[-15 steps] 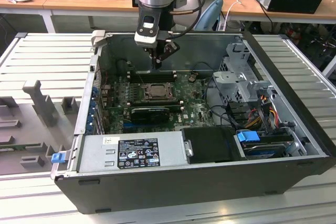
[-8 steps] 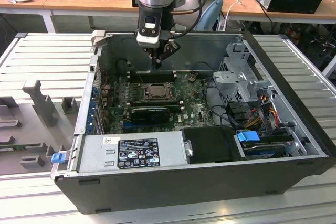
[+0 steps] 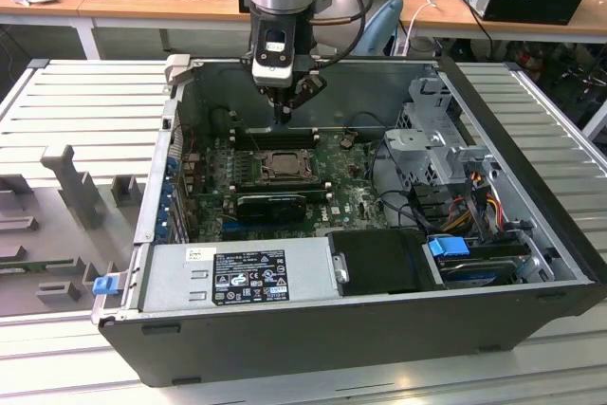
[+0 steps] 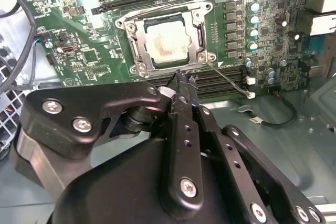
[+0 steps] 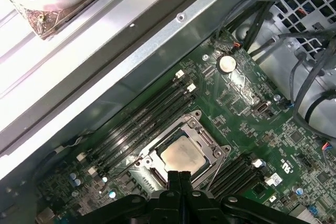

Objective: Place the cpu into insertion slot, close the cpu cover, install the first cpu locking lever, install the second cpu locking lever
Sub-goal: 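Install the first cpu locking lever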

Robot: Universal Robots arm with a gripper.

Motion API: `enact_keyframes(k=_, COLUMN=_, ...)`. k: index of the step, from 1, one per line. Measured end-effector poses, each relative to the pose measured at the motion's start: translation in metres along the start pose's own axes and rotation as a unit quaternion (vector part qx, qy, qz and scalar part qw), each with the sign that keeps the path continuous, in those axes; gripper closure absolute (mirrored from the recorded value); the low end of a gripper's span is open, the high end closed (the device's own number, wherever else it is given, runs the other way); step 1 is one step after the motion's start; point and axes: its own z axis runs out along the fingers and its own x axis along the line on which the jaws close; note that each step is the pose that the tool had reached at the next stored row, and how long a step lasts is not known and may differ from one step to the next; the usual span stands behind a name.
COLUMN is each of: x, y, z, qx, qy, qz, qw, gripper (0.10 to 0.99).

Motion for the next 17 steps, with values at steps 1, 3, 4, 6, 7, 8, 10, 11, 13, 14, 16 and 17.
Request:
enact_keyframes(k=1, x=0.0000, y=0.0000, z=0.0000, qx=0.0000, qy=0.0002, qz=-0.003, qw=1.0000, gripper=0.980)
enact_keyframes(k=3, x=0.0000, y=0.0000, z=0.0000, qx=0.0000, qy=0.0009, qz=-0.016, qw=0.9999, gripper=0.980)
enact_keyframes(k=4, x=0.0000, y=0.0000, z=0.0000, qx=0.0000, qy=0.0012, qz=-0.023, qw=0.9997, gripper=0.980)
enact_keyframes(k=6, x=0.0000, y=0.0000, z=0.0000, qx=0.0000, qy=0.0016, qz=-0.030, qw=0.9995, gripper=0.980)
enact_keyframes(k=7, x=0.0000, y=0.0000, z=0.0000, qx=-0.0001, qy=0.0022, qz=-0.040, qw=0.9992, gripper=0.980)
enact_keyframes(k=8, x=0.0000, y=0.0000, z=0.0000, qx=-0.0001, qy=0.0023, qz=-0.043, qw=0.9991, gripper=0.980)
enact_keyframes(k=10, x=0.0000, y=0.0000, z=0.0000, qx=-0.0001, qy=0.0027, qz=-0.050, qw=0.9988, gripper=0.980)
enact_keyframes(k=11, x=0.0000, y=0.0000, z=0.0000, qx=-0.0001, qy=0.0028, qz=-0.052, qw=0.9986, gripper=0.980)
enact_keyframes(k=13, x=0.0000, y=0.0000, z=0.0000, qx=-0.0001, qy=0.0037, qz=-0.067, qw=0.9977, gripper=0.980)
enact_keyframes(k=14, x=0.0000, y=0.0000, z=0.0000, qx=-0.0001, qy=0.0038, qz=-0.070, qw=0.9975, gripper=0.980)
enact_keyframes(k=16, x=0.0000, y=0.0000, z=0.0000, qx=-0.0002, qy=0.0042, qz=-0.078, qw=0.9970, gripper=0.980)
enact_keyframes(k=17, x=0.0000, y=0.0000, z=0.0000, qx=-0.0001, qy=0.0045, qz=-0.082, qw=0.9966, gripper=0.980)
